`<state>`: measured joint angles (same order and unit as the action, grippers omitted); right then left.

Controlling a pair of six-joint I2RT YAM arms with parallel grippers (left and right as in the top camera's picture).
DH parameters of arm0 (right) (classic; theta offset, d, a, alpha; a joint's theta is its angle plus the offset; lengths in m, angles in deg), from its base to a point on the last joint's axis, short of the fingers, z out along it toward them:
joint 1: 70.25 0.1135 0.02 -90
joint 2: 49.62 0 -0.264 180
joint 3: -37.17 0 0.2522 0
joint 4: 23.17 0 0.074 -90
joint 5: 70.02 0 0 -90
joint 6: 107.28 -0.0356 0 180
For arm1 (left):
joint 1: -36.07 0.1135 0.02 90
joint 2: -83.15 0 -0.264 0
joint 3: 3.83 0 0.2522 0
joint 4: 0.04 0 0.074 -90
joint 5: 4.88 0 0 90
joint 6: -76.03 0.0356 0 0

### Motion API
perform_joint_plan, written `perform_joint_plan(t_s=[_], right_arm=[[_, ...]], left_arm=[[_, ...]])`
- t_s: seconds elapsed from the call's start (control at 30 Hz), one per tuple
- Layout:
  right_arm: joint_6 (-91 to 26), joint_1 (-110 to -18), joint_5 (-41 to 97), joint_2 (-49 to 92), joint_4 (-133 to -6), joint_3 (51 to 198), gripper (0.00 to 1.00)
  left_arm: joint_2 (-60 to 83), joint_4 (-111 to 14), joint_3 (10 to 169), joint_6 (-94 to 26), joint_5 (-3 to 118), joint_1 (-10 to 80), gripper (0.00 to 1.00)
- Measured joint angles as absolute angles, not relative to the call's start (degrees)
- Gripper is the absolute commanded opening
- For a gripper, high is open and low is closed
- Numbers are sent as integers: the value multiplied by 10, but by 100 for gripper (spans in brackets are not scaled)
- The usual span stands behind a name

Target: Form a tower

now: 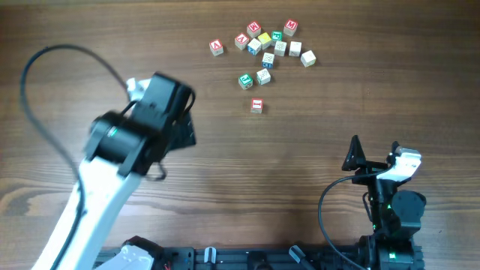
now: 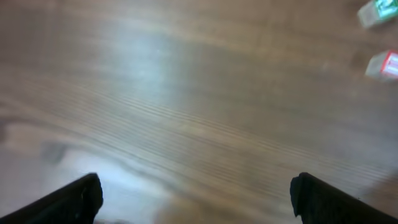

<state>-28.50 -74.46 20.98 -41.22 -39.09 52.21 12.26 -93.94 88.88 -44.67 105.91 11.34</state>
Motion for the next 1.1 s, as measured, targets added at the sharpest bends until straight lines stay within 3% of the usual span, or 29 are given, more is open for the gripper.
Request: perform_joint_plan(t_s=[0.17,0.37,0.47,0.6,0.73,0.83,0.97,1.1], right_arm=[[-327,-745,241,-412,-392,522,100],[-634,-745,334,-412,-378,522,100],[-716,-745,447,-412,-268,523,100],[-720,-744,519,-404,-279,549,99],[-654,-744,525,-305,-336,646,99],[-584,-744,516,-175,-398,734,99],[-518,-740,491,61,-600,943,100],[-506,-726,498,230,-604,1097,99]], left_arm=[[199,-1008,889,-447,1059,113,100],[228,-1009,889,-447,1059,113,100],[228,-1009,889,-447,1059,113,100],[228,-1009,889,-447,1059,113,100],[228,-1009,889,-447,1059,113,100],[228,-1008,889,-447,1059,113,100],[227,-1008,888,-447,1060,114,100],[227,-1010,888,-447,1061,114,100]])
